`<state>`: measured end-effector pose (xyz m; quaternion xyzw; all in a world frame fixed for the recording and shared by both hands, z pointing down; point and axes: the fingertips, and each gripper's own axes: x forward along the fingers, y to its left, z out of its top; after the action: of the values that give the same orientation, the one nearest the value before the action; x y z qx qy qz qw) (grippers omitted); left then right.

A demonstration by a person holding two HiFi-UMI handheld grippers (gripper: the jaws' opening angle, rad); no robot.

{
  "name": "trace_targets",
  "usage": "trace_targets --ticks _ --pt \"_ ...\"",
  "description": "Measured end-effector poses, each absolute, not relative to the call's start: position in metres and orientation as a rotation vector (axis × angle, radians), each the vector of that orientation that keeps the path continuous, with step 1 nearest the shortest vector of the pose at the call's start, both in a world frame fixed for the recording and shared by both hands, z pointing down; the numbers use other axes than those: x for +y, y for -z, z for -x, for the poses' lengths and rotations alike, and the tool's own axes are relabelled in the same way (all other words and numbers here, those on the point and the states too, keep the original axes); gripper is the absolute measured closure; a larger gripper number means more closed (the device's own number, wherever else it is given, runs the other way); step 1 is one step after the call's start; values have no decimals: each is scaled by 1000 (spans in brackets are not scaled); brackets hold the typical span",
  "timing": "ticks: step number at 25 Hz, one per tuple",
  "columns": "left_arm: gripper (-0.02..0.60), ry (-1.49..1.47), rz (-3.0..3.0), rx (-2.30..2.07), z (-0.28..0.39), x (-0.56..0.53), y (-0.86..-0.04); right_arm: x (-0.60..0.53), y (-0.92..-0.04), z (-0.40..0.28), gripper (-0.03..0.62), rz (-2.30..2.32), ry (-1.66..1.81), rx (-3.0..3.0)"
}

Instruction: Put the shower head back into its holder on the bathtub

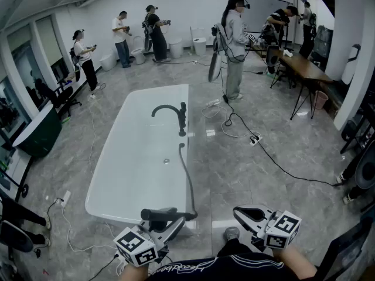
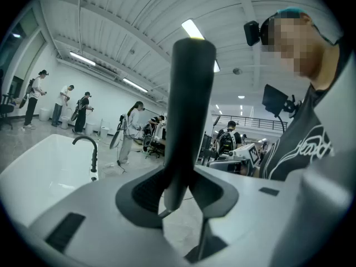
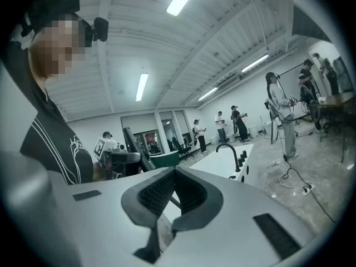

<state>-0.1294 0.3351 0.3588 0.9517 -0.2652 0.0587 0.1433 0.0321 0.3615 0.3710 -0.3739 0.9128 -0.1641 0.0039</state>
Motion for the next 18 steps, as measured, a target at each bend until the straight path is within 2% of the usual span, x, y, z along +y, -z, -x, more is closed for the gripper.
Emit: trace_targets --ticks 18 --pt "445 -14 -2755 -769 145 323 -328 351 -351 -18 579 1049 493 2816"
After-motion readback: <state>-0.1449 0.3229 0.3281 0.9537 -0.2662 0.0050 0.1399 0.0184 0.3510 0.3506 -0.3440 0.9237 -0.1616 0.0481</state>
